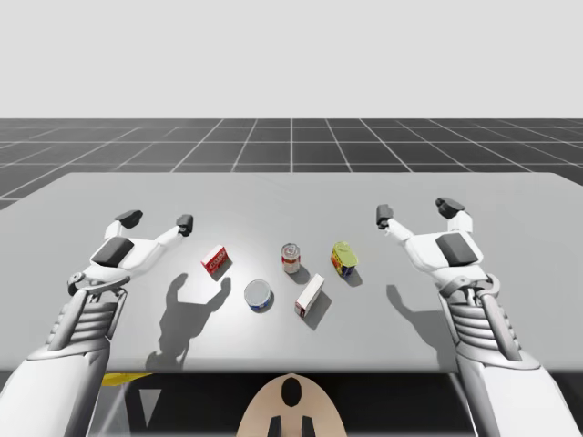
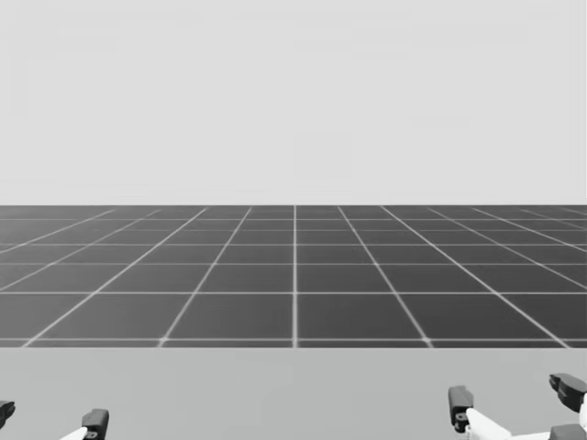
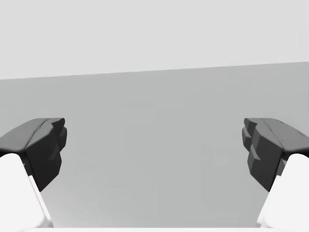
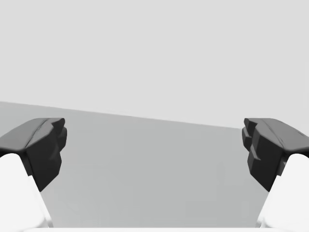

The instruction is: Grasp the soup can and hold it up.

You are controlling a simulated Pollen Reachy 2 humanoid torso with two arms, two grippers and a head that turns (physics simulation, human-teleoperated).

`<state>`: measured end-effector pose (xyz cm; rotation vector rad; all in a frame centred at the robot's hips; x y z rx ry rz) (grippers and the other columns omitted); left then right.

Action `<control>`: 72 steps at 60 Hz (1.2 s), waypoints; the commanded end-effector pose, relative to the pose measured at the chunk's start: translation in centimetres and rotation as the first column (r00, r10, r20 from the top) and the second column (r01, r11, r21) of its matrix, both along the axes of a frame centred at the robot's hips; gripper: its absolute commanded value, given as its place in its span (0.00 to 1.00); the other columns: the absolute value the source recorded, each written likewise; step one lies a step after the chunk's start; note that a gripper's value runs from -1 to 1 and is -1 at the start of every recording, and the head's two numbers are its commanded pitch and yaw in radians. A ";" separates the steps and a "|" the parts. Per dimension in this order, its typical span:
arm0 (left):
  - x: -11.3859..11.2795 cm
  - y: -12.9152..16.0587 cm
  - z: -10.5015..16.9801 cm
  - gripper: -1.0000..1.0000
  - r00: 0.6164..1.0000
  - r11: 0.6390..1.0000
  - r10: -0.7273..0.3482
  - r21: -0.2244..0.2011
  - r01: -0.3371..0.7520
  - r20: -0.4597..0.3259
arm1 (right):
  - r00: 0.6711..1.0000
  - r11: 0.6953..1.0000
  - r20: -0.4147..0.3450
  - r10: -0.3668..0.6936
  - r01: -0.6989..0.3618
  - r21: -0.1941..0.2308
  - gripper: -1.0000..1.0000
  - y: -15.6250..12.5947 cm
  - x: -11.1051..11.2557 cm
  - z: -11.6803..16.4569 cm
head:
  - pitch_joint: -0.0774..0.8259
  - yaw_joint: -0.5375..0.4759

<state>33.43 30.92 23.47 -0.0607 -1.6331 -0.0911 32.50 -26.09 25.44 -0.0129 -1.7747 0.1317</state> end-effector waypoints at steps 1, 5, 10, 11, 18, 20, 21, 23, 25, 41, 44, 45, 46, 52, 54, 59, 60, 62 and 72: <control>0.0 0.0 0.0 0.00 1.000 1.000 0.000 0.004 0.000 0.000 | 1.000 1.000 0.015 -0.020 0.020 0.017 0.00 0.0 -0.1 0.0 | 0.10 0.53; 0.0 0.0 0.0 0.00 1.000 1.000 -0.001 0.003 0.001 0.000 | 1.000 1.000 0.006 -0.007 0.007 0.022 0.00 0.0 -0.1 0.1 | 0.10 0.53; 0.0 0.0 0.0 0.00 1.000 1.000 0.000 0.004 0.000 0.002 | 1.000 1.000 -0.005 0.006 -0.006 0.010 0.00 -0.1 -0.1 0.1 | 0.11 0.54; 0.0 0.0 0.0 0.00 1.000 1.000 0.000 0.004 0.000 0.002 | 1.000 1.000 -0.004 0.004 -0.004 0.010 0.00 -0.1 -0.1 0.1 | 0.12 0.54; -0.1 0.0 0.0 0.00 1.000 1.000 0.001 0.009 -0.001 0.005 | 1.000 1.000 -0.003 -0.005 0.005 0.003 0.00 -0.1 0.0 0.0 | 0.19 0.53; -0.1 0.0 0.0 0.00 1.000 1.000 0.000 0.010 0.000 0.005 | 1.000 1.000 -0.003 -0.007 0.007 0.002 0.00 -0.1 0.0 0.0 | 0.22 0.53; -0.1 0.0 0.0 0.00 1.000 1.000 0.000 0.011 0.000 0.005 | 1.000 1.000 -0.003 -0.008 0.008 0.001 0.00 -0.1 0.0 0.0 | 0.22 0.54; -0.1 0.0 -0.1 0.00 1.000 1.000 -0.001 0.014 0.001 0.006 | 1.000 1.000 -0.002 -0.009 0.009 0.002 0.00 -0.1 0.0 0.1 | 0.25 0.54; -0.1 0.0 -0.1 0.00 1.000 1.000 -0.001 0.015 0.001 0.006 | 1.000 1.000 -0.002 -0.011 0.011 0.001 0.00 -0.1 0.0 0.1 | 0.29 0.54; 0.0 0.1 -0.1 0.00 1.000 1.000 0.003 0.024 -0.003 0.004 | 1.000 1.000 -0.004 -0.012 0.012 -0.006 0.00 0.0 0.1 0.0 | 0.49 0.55; 0.0 0.1 -0.1 0.00 1.000 1.000 0.004 0.025 -0.004 0.005 | 1.000 1.000 -0.005 -0.013 0.013 -0.006 0.00 0.0 0.1 0.0 | 0.53 0.55; 0.0 0.1 -0.1 0.00 1.000 1.000 0.004 0.025 -0.004 0.005 | 1.000 1.000 -0.005 -0.014 0.014 -0.006 0.00 0.0 0.1 0.0 | 0.54 0.54; 0.0 0.1 -0.1 0.00 1.000 1.000 0.004 0.025 -0.004 0.006 | 1.000 1.000 -0.005 -0.014 0.014 -0.006 0.00 0.0 0.1 0.0 | 0.57 0.54; 0.0 0.1 -0.1 0.00 1.000 1.000 0.003 0.026 -0.003 0.006 | 1.000 1.000 -0.006 -0.014 0.014 -0.007 0.00 0.0 0.1 0.1 | 0.64 0.54; 0.1 0.1 -0.1 0.00 1.000 1.000 0.003 0.027 -0.003 0.006 | 1.000 1.000 -0.006 -0.014 0.014 -0.007 0.00 0.0 0.1 0.1 | 0.68 0.54; 0.1 0.1 -0.1 0.00 1.000 1.000 0.003 0.028 -0.003 0.005 | 1.000 1.000 -0.007 -0.015 0.015 -0.004 0.00 0.1 0.0 0.1 | 0.72 0.55; 0.1 0.1 -0.1 0.00 1.000 1.000 0.002 0.028 -0.002 0.005 | 1.000 1.000 -0.007 -0.015 0.015 -0.004 0.00 0.1 0.0 0.1 | 0.73 0.55; 0.1 0.1 -0.1 0.00 1.000 1.000 0.002 0.028 -0.002 0.005 | 1.000 1.000 -0.007 -0.015 0.015 -0.003 0.00 0.1 0.0 0.1 | 0.74 0.55; -0.1 0.0 0.1 0.00 1.000 1.000 -0.004 0.029 0.004 0.005 | 1.000 1.000 -0.008 -0.015 0.015 -0.005 0.00 0.1 0.0 0.1 | 0.74 0.55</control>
